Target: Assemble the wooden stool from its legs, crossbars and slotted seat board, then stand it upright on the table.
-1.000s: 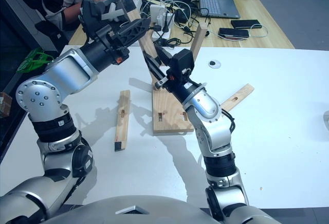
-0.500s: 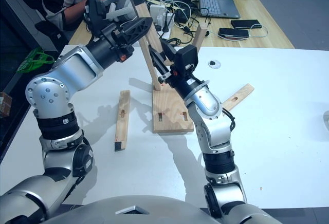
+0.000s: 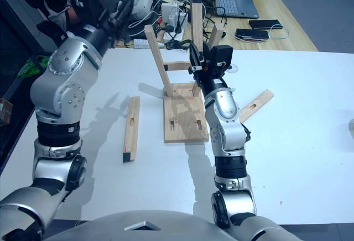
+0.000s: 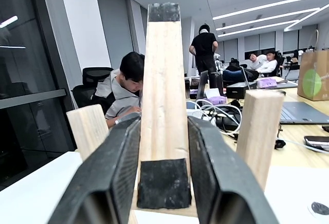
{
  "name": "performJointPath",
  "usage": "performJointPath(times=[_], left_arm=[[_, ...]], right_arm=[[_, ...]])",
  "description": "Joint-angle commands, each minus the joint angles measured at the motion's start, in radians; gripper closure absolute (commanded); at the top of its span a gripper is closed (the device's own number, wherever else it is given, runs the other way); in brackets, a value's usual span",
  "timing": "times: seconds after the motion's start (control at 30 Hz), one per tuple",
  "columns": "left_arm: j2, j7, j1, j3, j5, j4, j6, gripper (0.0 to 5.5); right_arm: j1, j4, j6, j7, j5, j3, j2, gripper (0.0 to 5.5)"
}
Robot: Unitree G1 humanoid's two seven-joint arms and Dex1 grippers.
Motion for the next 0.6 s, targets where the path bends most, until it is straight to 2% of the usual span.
performJointPath(times=[0.03, 0.2, 0.33, 0.6], left_arm=[[0.000, 0.043, -0.083, -0.040, 0.210, 0.042, -0.288, 3.63], [-0.079, 0.074, -0.078, 0.019, 0.234, 0.063, -0.462, 3.63], [-0.140, 0.087, -0.089, 0.108, 0.156, 0.085, -0.433, 3.63], [-0.159, 0.073, -0.106, 0.155, 0.138, 0.108, -0.405, 3.63]], right_arm=[[-0.044, 0.033, -0.026, -0.020, -0.020, 0.010, 0.031, 4.22], [-0.051, 0.048, -0.040, -0.022, -0.028, 0.011, 0.045, 4.22], [-0.052, 0.052, -0.046, -0.023, -0.028, 0.006, 0.047, 4.22], [-0.056, 0.068, -0.058, -0.026, -0.033, 0.003, 0.055, 4.22]])
